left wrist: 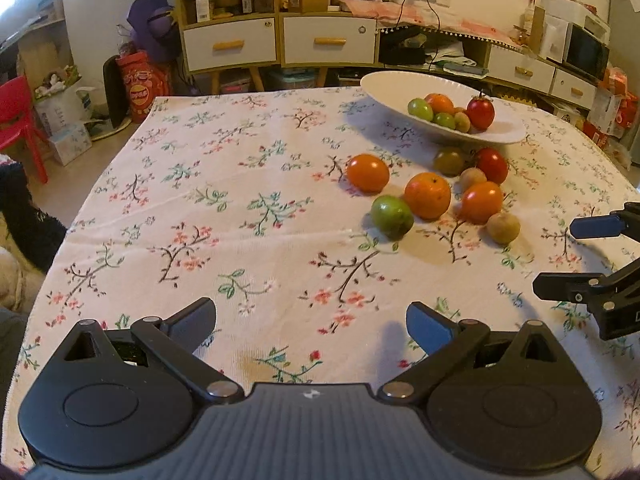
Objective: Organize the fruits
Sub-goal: 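Withdraw both open tools from the plate toward the remaining fruits, then grasp a green fruit with the left tool while the right tool grasps a yellow fruit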
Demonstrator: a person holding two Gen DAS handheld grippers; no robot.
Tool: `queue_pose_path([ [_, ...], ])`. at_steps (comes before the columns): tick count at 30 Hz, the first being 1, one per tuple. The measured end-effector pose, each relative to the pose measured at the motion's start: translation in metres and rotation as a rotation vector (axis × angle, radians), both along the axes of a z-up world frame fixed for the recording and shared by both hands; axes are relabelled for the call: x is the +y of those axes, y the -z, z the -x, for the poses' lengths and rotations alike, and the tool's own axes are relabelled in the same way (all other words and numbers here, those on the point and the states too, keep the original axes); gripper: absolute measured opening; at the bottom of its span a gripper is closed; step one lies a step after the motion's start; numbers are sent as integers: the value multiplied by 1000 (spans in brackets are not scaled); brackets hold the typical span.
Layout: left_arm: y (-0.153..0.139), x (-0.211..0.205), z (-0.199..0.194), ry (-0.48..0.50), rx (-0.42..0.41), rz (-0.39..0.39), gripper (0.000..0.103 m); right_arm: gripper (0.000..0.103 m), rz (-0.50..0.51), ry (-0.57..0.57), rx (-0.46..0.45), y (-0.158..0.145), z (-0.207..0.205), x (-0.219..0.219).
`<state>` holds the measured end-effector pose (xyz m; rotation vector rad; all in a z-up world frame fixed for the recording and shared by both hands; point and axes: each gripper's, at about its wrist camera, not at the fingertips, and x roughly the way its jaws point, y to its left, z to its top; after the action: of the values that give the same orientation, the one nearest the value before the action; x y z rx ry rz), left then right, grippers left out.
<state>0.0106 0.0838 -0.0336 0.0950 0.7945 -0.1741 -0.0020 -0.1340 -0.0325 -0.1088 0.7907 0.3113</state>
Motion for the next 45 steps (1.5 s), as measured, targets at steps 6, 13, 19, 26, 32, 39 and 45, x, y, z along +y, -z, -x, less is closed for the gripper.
queue_pose_path([
  [6,11,3,5,18,-39,-9,100,97,28,-19,-19,6,3,7],
  [13,15,-4,1,54,-87,20,100,94,35,-42,-69,9,5,14],
  [19,14,-19,-12,105,-95,29,94,80,29,-66,-92,9,0,19],
  [26,12,-39,-26,132,-99,49,73,64,24,-93,-98,7,-3,24],
  [32,10,-52,-35,134,-102,52,57,56,18,-90,-97,6,-6,23],
  [39,9,-60,-37,132,-102,46,45,49,11,-78,-95,4,-8,22],
  [45,8,-62,-38,129,-100,44,37,46,10,-76,-94,3,-10,21],
])
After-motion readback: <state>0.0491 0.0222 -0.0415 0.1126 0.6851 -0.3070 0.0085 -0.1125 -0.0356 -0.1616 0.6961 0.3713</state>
